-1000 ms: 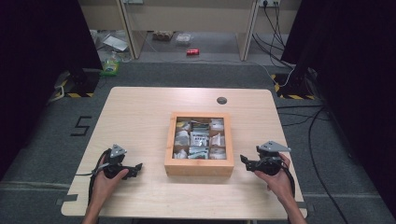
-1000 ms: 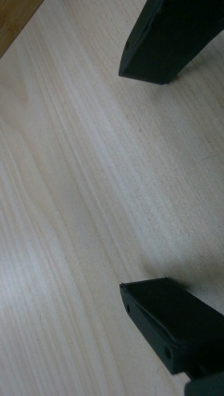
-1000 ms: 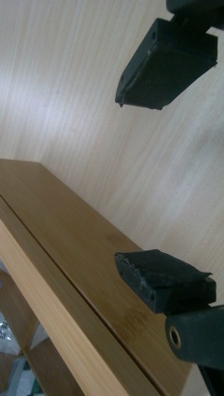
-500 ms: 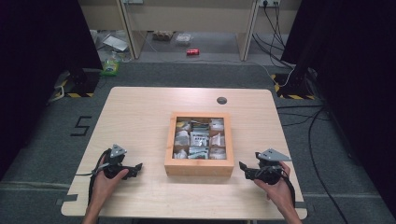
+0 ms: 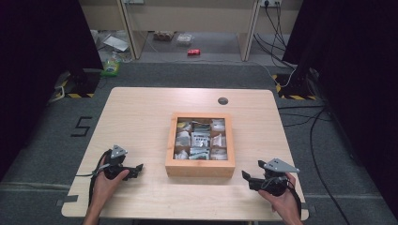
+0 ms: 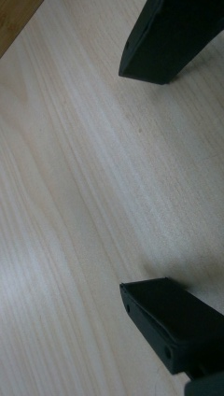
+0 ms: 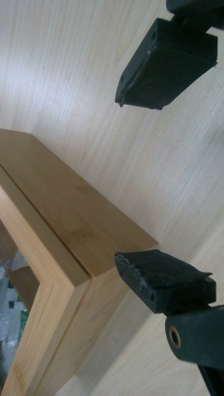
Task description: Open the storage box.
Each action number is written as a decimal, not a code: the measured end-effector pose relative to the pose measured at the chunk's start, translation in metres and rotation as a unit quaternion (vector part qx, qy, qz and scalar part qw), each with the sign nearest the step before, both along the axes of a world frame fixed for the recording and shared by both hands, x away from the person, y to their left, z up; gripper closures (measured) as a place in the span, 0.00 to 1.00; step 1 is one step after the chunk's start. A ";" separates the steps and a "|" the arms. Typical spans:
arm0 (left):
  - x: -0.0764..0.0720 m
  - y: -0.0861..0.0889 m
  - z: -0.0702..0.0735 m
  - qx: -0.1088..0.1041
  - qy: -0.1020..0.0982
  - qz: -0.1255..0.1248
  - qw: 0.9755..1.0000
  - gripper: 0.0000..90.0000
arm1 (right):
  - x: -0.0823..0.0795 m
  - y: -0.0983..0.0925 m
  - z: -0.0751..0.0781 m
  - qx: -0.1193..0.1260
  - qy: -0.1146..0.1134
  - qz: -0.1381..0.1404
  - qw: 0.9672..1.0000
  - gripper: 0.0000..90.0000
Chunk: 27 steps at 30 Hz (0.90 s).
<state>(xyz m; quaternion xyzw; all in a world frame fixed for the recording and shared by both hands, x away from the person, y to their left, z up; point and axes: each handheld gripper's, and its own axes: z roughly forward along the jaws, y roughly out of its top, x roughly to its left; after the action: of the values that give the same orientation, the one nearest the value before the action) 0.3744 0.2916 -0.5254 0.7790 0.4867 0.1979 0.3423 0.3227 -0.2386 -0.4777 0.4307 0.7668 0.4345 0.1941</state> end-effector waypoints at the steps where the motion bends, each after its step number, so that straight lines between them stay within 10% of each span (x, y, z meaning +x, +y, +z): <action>1: 0.000 0.000 0.000 0.000 0.000 0.000 1.000 0.00 | -0.001 0.001 0.000 0.003 0.002 0.001 1.000 0.23; 27: 0.000 0.000 0.000 0.000 0.000 0.000 1.000 0.00 | -0.008 0.032 0.000 0.003 -0.015 0.066 0.998 0.36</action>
<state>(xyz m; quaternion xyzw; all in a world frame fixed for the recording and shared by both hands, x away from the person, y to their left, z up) 0.3745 0.2917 -0.5254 0.7791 0.4864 0.1980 0.3423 0.3148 -0.2062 -0.4778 0.3732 0.7895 0.4548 0.1748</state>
